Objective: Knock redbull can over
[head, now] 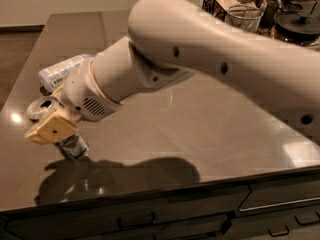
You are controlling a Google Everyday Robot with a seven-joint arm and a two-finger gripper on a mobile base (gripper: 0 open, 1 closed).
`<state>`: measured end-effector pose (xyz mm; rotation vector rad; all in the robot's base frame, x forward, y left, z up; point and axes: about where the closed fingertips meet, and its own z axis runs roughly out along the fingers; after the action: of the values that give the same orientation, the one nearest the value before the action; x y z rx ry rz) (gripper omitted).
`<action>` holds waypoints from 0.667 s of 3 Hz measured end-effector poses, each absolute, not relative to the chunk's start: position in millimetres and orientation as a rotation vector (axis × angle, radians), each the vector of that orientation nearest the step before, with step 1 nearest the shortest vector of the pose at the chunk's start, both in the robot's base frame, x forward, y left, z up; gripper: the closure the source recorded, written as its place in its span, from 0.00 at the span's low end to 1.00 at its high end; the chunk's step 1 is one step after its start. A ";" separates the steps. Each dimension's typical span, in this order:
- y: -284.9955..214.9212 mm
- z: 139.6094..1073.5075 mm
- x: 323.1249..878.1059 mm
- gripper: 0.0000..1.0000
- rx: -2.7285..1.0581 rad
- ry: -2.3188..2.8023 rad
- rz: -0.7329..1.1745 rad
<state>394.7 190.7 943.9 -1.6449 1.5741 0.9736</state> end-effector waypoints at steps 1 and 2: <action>167.0 948.4 420.1 1.00 -1.718 1.702 0.839; 133.5 935.0 448.3 1.00 -1.803 1.844 0.695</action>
Offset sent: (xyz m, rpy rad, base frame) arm 0.0926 -0.1078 -0.0298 -0.5674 -0.0053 -0.0934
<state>448.3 133.5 935.0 -1.8032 1.8443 0.6955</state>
